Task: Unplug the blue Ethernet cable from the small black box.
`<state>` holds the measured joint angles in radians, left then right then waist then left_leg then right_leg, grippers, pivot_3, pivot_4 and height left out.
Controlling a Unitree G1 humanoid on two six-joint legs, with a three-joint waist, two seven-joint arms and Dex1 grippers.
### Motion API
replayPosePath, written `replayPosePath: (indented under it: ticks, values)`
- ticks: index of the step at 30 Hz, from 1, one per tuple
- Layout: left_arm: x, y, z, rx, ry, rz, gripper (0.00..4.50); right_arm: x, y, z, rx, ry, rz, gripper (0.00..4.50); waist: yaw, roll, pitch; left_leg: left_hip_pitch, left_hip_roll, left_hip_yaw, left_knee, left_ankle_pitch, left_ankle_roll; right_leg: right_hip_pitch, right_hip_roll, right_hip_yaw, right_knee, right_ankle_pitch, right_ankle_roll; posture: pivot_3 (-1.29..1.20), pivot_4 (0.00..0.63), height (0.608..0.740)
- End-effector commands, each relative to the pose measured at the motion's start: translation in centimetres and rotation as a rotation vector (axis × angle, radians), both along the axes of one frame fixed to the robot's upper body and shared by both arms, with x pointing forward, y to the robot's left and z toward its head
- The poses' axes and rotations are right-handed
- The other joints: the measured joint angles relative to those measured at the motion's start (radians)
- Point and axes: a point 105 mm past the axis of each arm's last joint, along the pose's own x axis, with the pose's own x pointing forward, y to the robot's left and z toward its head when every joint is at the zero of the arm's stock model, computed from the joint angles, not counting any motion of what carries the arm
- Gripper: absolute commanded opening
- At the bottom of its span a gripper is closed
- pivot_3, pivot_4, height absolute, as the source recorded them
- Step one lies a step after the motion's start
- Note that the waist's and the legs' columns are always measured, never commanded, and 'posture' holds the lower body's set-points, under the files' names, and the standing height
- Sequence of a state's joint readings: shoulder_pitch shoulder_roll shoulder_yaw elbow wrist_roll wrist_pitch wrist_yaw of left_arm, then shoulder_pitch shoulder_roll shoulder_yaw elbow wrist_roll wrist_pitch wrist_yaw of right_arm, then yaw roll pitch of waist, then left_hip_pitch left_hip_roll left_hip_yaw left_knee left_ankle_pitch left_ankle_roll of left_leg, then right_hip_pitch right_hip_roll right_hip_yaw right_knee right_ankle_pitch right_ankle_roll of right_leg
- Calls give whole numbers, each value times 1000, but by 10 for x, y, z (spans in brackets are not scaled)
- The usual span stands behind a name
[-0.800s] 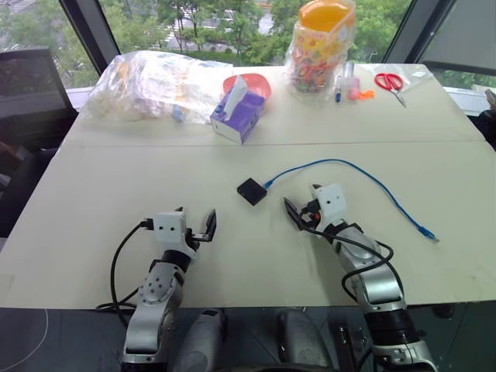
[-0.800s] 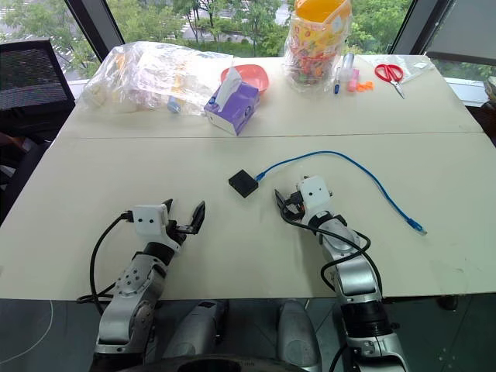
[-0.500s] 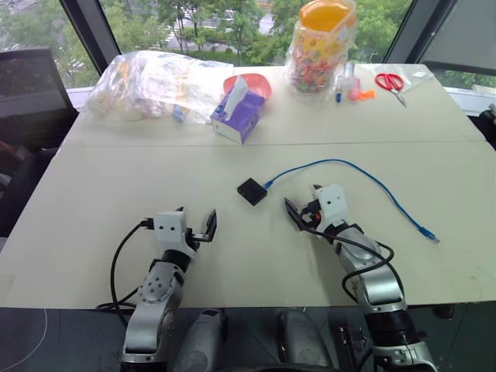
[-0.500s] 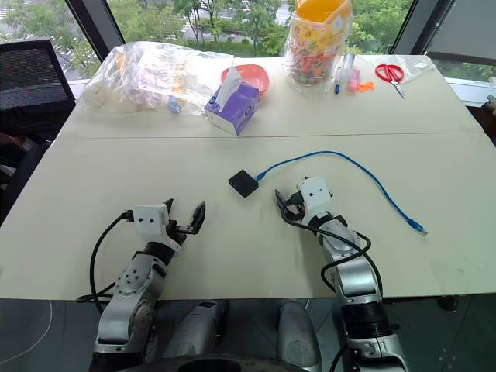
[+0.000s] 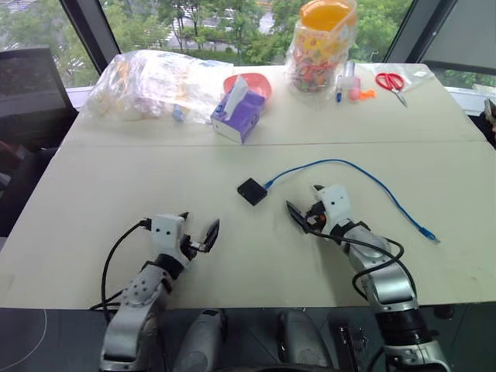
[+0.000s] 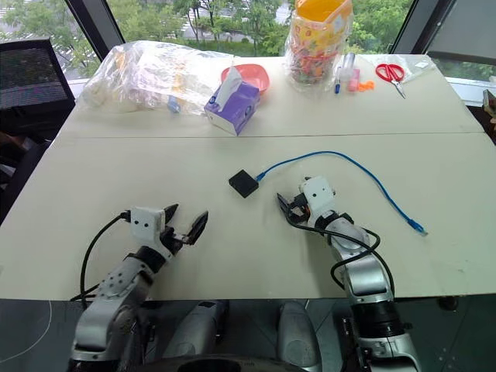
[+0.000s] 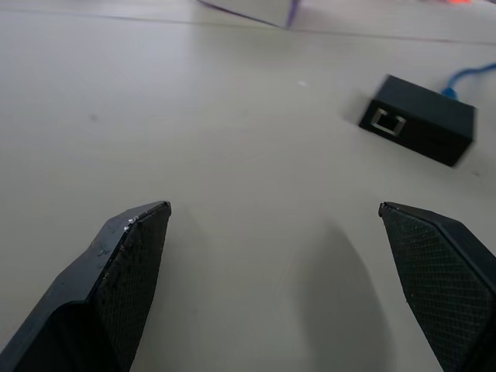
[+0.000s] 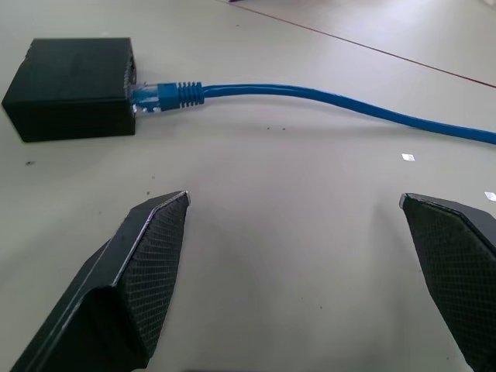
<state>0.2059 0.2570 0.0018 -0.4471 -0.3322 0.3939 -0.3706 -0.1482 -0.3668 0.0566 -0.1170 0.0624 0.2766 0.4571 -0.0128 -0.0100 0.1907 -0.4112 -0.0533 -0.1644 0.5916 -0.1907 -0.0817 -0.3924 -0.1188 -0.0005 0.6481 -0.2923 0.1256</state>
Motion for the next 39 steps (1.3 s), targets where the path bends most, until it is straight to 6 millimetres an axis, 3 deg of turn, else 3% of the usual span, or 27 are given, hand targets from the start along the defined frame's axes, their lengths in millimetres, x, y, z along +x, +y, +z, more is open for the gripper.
replayPosePath:
  ticks: [1,5,8,12,19,25,30,35,39]
  values:
    - [-13,-1,16,-54,39,-160,4486,-7,16,22,-19,-31,172,4500,-1,0,0,0,0,0,0,0,0,0,0,0,0,0,0,0,150,726]
    - [-15,16,22,-28,106,-269,4486,-11,31,44,-46,-1,335,4500,-1,0,1,0,0,0,0,0,0,-1,0,0,1,0,0,0,150,726]
    - [7,34,34,2,95,-273,4486,-12,45,76,-106,-23,510,4500,0,1,2,0,0,0,1,0,0,-1,0,0,1,0,-1,0,150,726]
    - [27,41,51,16,48,-284,4486,-1,50,94,-249,-21,636,4500,0,0,2,-2,0,0,1,0,0,-1,0,-2,-1,1,-1,0,150,726]
    - [45,36,64,43,-21,-290,4486,40,42,85,-758,37,805,4500,-9,0,3,-8,0,0,-1,-1,1,-7,0,-2,-1,3,5,0,150,726]
    - [50,31,78,32,-80,-275,4486,80,58,88,-942,66,847,4500,-34,0,3,-8,0,0,-1,1,-1,-8,0,-2,1,3,6,0,150,726]
    - [43,28,80,39,-97,-253,4486,82,81,82,-909,186,906,4500,-34,0,4,-8,0,-1,-1,2,-2,-9,1,-1,3,4,6,0,150,726]
    - [40,29,78,60,-107,-221,4486,82,92,74,-992,199,921,4500,-32,0,4,-8,0,-1,-1,2,-4,-11,1,-1,6,4,6,0,150,726]
    - [40,26,80,60,-120,-204,4500,84,94,70,-1042,201,914,3195,-33,0,4,-8,0,-2,-1,3,-5,-12,1,-1,8,4,6,0,150,726]
